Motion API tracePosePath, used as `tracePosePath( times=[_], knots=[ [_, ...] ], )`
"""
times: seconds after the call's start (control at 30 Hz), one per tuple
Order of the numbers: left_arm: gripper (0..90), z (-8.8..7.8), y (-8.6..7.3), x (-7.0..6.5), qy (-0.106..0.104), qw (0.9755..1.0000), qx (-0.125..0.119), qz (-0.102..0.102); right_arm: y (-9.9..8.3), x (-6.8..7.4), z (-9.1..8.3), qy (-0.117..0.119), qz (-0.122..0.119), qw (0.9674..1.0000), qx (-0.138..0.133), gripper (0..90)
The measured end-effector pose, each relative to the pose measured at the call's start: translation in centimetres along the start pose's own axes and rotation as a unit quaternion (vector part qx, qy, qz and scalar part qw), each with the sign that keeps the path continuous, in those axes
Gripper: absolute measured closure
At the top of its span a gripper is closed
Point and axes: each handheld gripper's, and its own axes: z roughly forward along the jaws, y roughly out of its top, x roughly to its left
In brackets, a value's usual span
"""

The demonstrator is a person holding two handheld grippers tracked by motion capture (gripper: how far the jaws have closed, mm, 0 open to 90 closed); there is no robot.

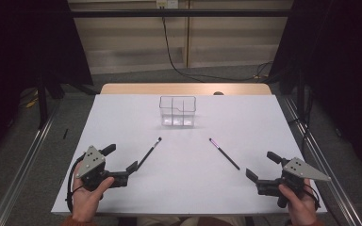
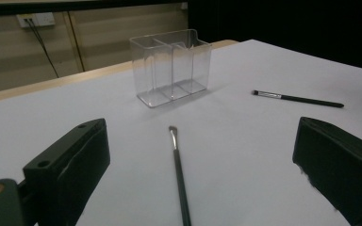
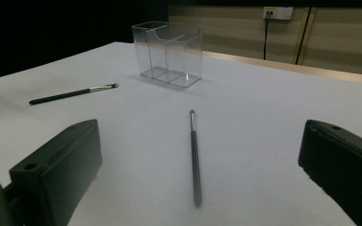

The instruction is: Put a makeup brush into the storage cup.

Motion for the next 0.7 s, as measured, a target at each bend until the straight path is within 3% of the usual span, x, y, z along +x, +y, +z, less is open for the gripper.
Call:
tracePosePath(
  times=[0.1,0.2,0.5,0.7],
  knots=[
    [4.4,0.4,0.3,0.0,-0.003,1.0000,-0.001,-0.003,0.0,0.0,0.0,0.001,0.000,1.0000,0.000,0.0],
    [4.3,1.1,0.6,0.0,-0.006,0.9999,0.003,0.009,0.0,0.0,0.0,0.001,0.003,1.0000,0.000,0.0],
    [4.2,2.3,1.2,-0.2,-0.023,0.9995,0.020,0.001,0.0,0.0,0.0,0.003,0.002,1.0000,-0.001,0.0],
    [4.2,3.9,1.7,-0.3,-0.032,0.9986,0.040,0.016,0.0,0.0,0.0,0.004,0.000,1.0000,-0.002,0.0]
  ],
)
